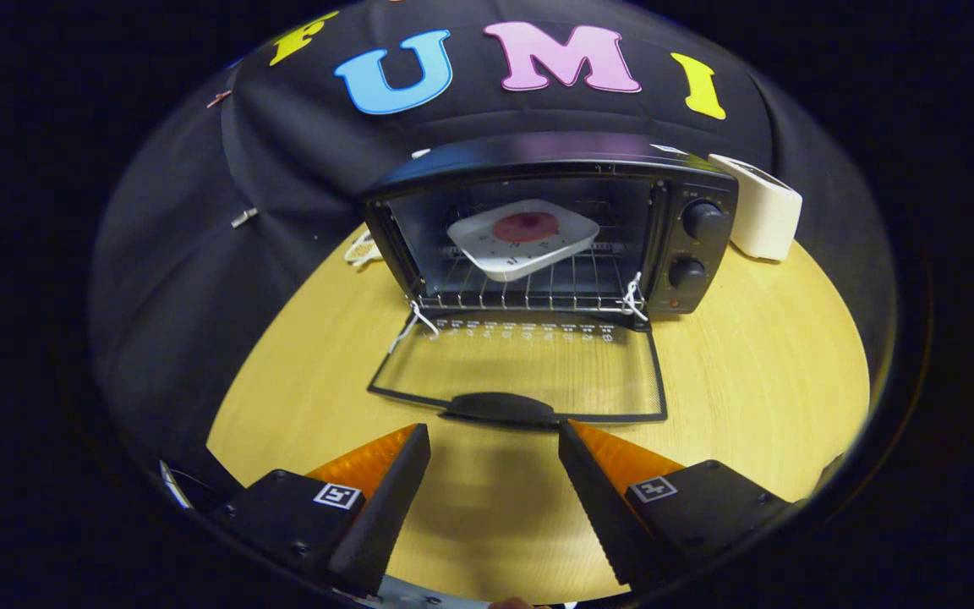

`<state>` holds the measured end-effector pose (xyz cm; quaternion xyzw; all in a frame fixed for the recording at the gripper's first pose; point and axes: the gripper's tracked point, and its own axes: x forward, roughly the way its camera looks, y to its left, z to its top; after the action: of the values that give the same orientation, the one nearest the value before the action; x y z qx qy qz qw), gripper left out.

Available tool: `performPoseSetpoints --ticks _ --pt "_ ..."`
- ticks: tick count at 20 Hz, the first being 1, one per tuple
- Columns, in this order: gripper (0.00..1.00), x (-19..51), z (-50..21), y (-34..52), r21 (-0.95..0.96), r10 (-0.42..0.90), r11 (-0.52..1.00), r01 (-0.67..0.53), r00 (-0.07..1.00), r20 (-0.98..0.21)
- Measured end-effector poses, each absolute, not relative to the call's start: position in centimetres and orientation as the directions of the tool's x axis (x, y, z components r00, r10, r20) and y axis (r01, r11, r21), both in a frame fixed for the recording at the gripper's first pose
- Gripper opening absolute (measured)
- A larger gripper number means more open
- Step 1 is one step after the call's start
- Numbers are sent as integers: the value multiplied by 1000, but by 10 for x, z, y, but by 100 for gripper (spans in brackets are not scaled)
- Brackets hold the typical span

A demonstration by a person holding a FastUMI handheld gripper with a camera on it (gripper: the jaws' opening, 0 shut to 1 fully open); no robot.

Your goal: Open the toaster oven, put the food inside, and close the toaster oven door.

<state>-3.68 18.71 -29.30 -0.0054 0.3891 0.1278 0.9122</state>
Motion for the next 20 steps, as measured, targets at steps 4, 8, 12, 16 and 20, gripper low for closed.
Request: performPoseSetpoints --ticks 4,8,12,16,20 --pt "99 -51 -320 175 40 156 980 -196 623 -766" --pt "99 -48 -338 167 -22 97 983 -183 617 -781" --pt "99 -26 -349 161 -81 30 987 -140 649 -760" --pt "99 -12 -356 168 -59 24 993 -103 657 -754" --pt "98 -3 -359 174 -36 17 997 -69 647 -762"
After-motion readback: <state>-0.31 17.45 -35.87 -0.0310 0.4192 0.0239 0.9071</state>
